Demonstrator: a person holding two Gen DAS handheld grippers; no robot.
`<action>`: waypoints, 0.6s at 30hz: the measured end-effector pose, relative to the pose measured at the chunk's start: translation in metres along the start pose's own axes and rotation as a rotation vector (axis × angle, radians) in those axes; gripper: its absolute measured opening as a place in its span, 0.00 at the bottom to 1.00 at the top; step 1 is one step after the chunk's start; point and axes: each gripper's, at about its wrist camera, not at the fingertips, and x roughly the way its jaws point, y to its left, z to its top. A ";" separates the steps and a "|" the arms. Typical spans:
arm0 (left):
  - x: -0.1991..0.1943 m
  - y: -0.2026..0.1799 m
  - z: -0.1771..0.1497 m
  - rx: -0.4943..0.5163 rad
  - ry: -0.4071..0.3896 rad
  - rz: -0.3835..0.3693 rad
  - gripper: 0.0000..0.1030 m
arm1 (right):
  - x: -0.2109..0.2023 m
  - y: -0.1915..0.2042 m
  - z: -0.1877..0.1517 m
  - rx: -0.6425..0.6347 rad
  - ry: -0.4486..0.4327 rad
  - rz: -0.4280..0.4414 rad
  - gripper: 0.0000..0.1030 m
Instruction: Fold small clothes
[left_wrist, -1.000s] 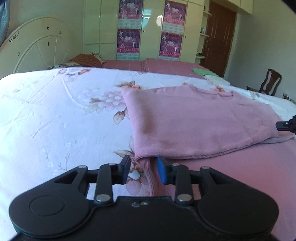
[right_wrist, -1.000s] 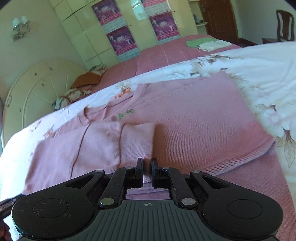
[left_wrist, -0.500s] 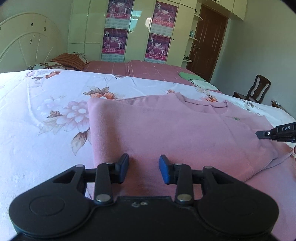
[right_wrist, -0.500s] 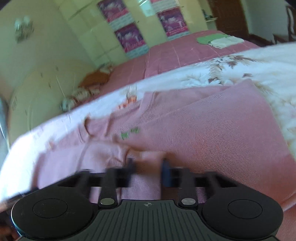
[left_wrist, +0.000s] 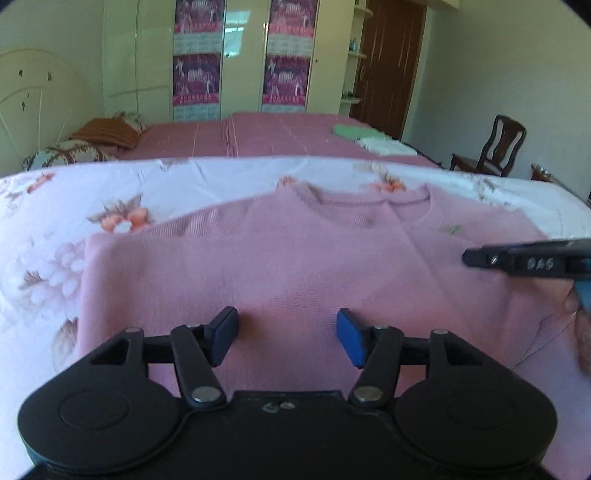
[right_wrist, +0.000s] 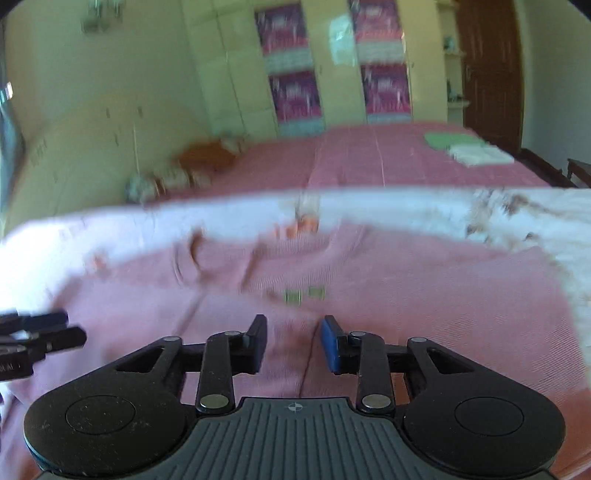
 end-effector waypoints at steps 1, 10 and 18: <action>-0.001 0.004 0.003 -0.010 0.006 -0.016 0.55 | 0.002 0.003 -0.002 -0.025 -0.026 -0.021 0.30; 0.018 0.074 0.023 -0.063 -0.006 0.059 0.59 | 0.018 0.000 0.003 -0.051 -0.039 -0.019 0.30; -0.035 0.008 -0.005 0.027 -0.090 0.016 0.64 | -0.026 0.025 0.000 0.002 -0.080 0.119 0.31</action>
